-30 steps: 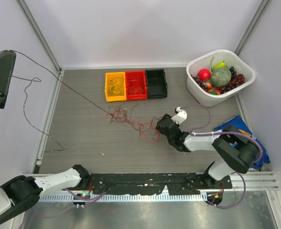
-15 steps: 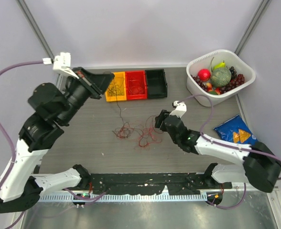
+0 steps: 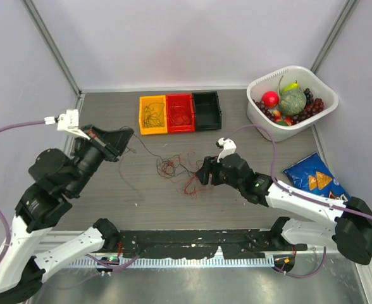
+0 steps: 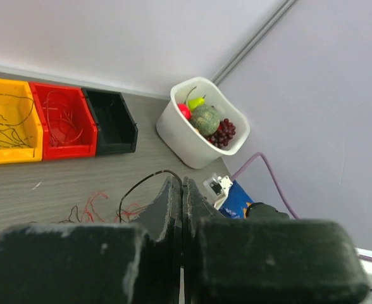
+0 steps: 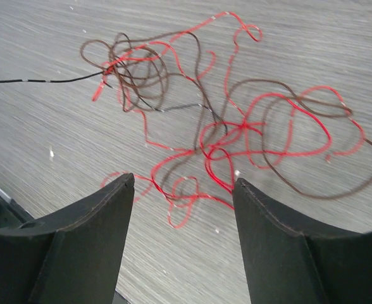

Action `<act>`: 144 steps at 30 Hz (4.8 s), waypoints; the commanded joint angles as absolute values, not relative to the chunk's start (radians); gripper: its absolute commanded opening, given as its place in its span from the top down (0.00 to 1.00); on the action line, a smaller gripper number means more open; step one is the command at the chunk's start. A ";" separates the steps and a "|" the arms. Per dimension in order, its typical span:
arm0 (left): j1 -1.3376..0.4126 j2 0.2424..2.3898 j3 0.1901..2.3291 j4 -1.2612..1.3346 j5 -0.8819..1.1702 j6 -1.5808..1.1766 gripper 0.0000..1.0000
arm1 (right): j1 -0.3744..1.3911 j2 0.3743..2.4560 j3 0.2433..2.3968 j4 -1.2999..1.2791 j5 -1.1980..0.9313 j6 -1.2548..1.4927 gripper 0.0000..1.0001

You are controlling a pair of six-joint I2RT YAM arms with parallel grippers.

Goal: Untangle the cables

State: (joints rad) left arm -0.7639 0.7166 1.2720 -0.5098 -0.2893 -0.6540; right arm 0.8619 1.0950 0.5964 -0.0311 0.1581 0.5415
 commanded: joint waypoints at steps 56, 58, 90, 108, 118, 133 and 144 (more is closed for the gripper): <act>-0.762 0.675 0.442 -0.152 -0.043 -0.894 0.27 | 0.824 0.827 0.902 -0.149 0.068 0.532 0.99; -0.761 0.670 0.431 -0.040 0.062 -0.884 0.15 | 0.824 0.795 0.920 -0.169 0.034 0.525 0.99; -0.966 1.288 0.603 0.606 0.267 -0.948 0.44 | 0.825 0.811 1.048 -0.138 -0.247 0.594 0.99; -0.884 1.128 0.446 0.246 -0.083 -0.868 0.54 | 0.824 0.908 1.607 -0.146 -0.238 0.519 0.99; -0.862 0.795 0.619 0.060 0.043 -0.747 0.15 | 0.824 0.991 1.700 -0.107 -0.285 0.514 0.99; -0.862 0.267 0.678 -0.623 -0.545 -0.827 0.02 | 0.822 1.201 1.405 -0.006 -0.033 0.489 0.99; -0.864 0.285 0.667 -0.670 -0.466 -0.813 0.01 | 0.663 1.507 1.348 0.295 -0.162 0.633 0.99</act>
